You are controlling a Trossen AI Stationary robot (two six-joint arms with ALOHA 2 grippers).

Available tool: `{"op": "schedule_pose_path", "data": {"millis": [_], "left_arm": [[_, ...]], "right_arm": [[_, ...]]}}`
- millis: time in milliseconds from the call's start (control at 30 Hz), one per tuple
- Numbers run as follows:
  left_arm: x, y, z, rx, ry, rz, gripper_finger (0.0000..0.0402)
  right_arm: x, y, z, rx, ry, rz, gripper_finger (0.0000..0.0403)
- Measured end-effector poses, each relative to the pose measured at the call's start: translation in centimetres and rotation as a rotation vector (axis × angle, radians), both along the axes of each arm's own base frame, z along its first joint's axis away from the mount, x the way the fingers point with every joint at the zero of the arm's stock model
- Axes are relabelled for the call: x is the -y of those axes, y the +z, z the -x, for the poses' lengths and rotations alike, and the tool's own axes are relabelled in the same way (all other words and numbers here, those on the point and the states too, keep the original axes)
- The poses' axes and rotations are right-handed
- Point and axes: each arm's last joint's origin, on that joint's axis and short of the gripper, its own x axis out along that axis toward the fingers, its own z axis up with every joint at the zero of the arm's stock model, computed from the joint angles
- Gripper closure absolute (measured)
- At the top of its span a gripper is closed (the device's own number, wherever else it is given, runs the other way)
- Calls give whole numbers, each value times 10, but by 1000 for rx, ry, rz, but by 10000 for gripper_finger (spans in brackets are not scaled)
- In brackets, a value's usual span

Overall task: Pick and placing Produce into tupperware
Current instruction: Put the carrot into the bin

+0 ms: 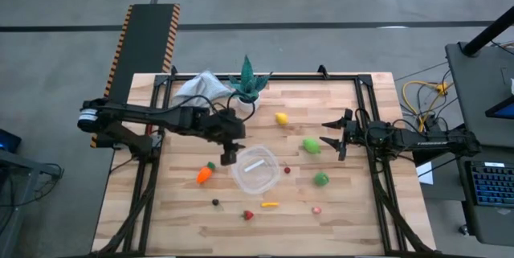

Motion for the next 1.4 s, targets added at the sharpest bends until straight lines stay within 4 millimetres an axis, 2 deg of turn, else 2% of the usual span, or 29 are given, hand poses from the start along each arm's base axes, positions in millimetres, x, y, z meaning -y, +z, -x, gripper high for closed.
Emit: {"op": "schedule_pose_path", "data": {"millis": [167, 267, 333, 533, 767, 1000, 1400], "left_arm": [[3, -6, 7, -90, 63, 144, 203], [5, -8, 9, -137, 105, 292, 158], [10, -15, 11, -212, 172, 367, 142], [34, -35, 29, -524, 409, 430, 151], [58, -43, 31, -536, 615, 431, 160], [72, -65, 34, -688, 705, 317, 160], [82, -93, 24, -771, 712, 249, 160]], "right_arm": [[0, 0, 0, 0, 0, 2, 152], [0, 0, 0, 0, 0, 2, 152], [0, 0, 0, 0, 0, 2, 153], [0, 0, 0, -6, 4, 25, 151], [0, 1, 0, 5, 7, 42, 151], [0, 3, -1, 24, 7, 51, 147], [0, 3, -1, 24, 7, 51, 148]]}}
